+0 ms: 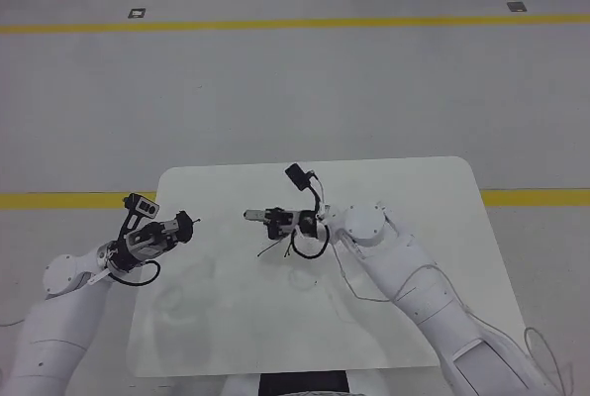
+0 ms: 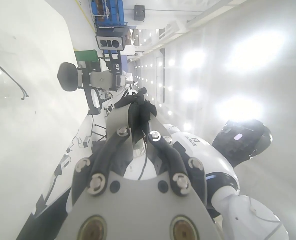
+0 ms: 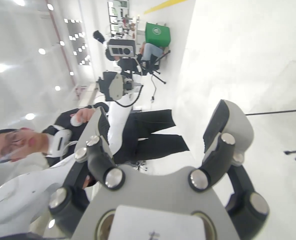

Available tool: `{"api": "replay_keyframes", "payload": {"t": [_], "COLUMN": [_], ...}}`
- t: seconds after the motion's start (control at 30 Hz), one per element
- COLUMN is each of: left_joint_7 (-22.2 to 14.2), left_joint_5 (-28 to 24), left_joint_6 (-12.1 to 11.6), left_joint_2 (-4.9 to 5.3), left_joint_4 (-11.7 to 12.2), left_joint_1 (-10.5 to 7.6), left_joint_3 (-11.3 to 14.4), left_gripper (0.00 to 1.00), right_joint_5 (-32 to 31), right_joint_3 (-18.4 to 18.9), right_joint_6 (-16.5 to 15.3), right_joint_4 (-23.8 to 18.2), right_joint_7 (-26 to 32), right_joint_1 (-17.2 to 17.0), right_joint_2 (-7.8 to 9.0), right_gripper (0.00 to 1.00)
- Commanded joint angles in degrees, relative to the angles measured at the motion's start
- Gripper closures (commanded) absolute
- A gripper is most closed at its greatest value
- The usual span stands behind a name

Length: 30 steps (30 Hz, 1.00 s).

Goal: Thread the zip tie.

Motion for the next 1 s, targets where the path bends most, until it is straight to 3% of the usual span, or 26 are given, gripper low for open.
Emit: {"api": "replay_keyframes", "payload": {"t": [0.0, 0.1, 0.4, 0.47, 0.67, 0.83, 0.97], "left_joint_7": [0.0, 0.0, 0.0, 0.0, 0.0, 0.0, 0.0], "left_joint_5": [0.0, 0.0, 0.0, 0.0, 0.0, 0.0, 0.0], "left_joint_6": [0.0, 0.0, 0.0, 0.0, 0.0, 0.0, 0.0], "left_joint_2": [0.00, 0.00, 0.00, 0.00, 0.00, 0.00, 0.00], "left_joint_4": [0.0, 0.0, 0.0, 0.0, 0.0, 0.0, 0.0], "left_joint_1": [0.00, 0.00, 0.00, 0.00, 0.00, 0.00, 0.00], "left_joint_3": [0.0, 0.0, 0.0, 0.0, 0.0, 0.0, 0.0], "left_gripper": [1.00, 1.00, 1.00, 1.00, 1.00, 1.00, 1.00], "right_joint_5": [-4.7, -15.8, -15.8, -18.8, -29.1, -35.6, -39.8], "right_joint_3": [-1.1, -5.3, -5.3, -6.2, -10.2, -15.1, -18.7], "right_joint_6": [0.4, 1.1, 1.1, 0.6, -3.3, -7.1, -7.9], "right_joint_4": [-1.4, -3.0, -3.0, -3.5, -3.9, -1.5, 1.3], "right_joint_7": [0.7, 4.1, 4.1, 3.3, 4.6, 7.1, 7.3], "right_joint_1": [0.1, 1.4, 1.4, 1.5, 6.1, 11.0, 14.2], "right_joint_2": [0.27, 0.58, 0.58, 0.64, 0.28, -1.02, -2.45], "right_gripper": [0.00, 0.00, 0.00, 0.00, 0.00, 0.00, 0.00]}}
